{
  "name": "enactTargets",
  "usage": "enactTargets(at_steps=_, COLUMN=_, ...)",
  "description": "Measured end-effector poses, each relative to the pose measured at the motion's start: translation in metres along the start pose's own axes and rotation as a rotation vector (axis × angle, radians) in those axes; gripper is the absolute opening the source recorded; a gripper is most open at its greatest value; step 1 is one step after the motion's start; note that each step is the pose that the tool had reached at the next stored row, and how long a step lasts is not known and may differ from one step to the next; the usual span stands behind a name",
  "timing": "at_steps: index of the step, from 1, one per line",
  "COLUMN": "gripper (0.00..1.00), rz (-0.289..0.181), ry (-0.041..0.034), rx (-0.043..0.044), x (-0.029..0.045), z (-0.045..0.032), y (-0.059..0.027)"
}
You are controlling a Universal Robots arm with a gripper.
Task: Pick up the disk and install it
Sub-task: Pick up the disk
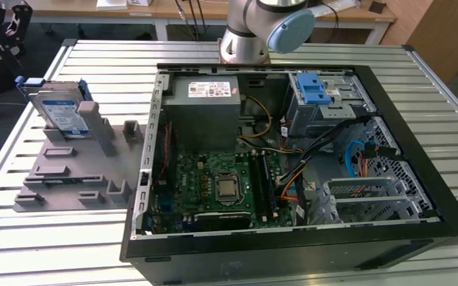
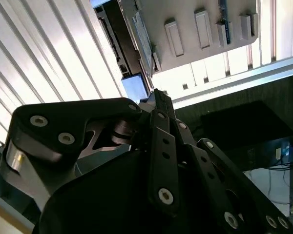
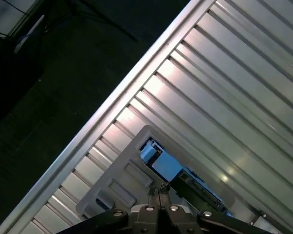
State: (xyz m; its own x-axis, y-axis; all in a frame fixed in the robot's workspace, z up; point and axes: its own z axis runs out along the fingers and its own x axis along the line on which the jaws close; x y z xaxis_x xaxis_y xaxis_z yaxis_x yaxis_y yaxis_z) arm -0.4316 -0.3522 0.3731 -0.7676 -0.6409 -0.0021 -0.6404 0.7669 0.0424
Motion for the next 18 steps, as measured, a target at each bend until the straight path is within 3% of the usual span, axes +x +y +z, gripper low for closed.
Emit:
enactTargets(at_steps=7, gripper=0.11, rz=-0.11, ry=0.0046, rx=-0.0001, x=0.0, z=0.0005, y=-0.0001)
enactTargets(at_steps=18, gripper=0.11, rz=-0.219, ry=0.0091, rx=-0.0003, x=0.0, z=0.001, y=-0.0001)
